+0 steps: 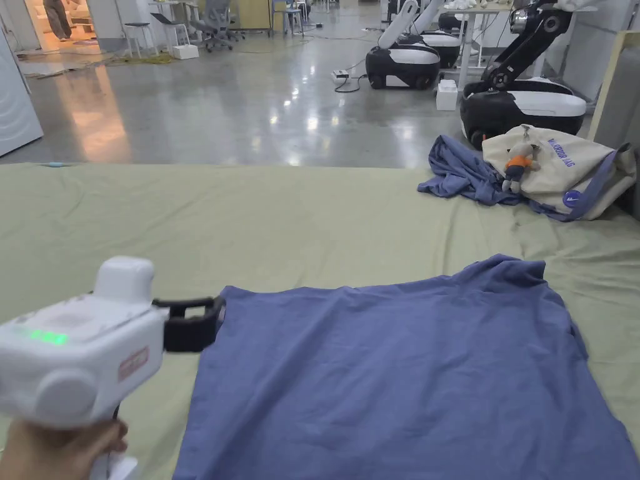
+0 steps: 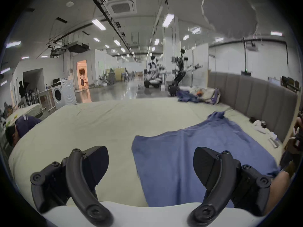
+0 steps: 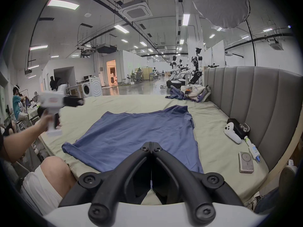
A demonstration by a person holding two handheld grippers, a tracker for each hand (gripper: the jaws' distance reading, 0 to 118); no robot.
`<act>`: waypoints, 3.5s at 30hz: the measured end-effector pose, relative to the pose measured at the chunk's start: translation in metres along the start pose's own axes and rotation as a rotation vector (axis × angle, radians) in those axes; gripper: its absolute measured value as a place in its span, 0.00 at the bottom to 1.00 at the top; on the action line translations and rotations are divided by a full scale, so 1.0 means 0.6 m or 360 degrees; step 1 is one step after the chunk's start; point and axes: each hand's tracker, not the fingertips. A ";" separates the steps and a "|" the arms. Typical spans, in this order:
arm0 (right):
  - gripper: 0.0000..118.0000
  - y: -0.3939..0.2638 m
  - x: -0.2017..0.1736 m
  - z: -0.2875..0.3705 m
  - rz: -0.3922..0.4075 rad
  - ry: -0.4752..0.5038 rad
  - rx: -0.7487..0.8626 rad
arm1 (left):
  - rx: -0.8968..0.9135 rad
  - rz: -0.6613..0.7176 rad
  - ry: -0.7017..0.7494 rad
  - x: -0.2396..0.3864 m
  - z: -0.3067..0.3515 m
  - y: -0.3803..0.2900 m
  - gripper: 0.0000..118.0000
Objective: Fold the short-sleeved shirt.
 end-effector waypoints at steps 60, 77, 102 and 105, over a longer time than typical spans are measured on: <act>0.45 0.109 0.334 -0.739 -0.0363 -0.0231 -0.1023 | -0.0584 0.0151 -0.0025 -0.067 -0.276 0.067 0.04; 0.03 0.199 0.347 -0.659 -0.0547 -0.0056 -0.0783 | -0.0491 0.0270 -0.0116 -0.080 -0.258 0.099 0.04; 0.03 0.913 0.261 -0.250 -0.0207 -0.0003 0.0204 | 0.0413 0.0282 -0.0281 -0.092 0.134 0.689 0.04; 0.03 0.971 0.247 -0.239 -0.0171 -0.0038 0.0282 | 0.0425 0.0282 -0.0245 -0.109 0.137 0.739 0.04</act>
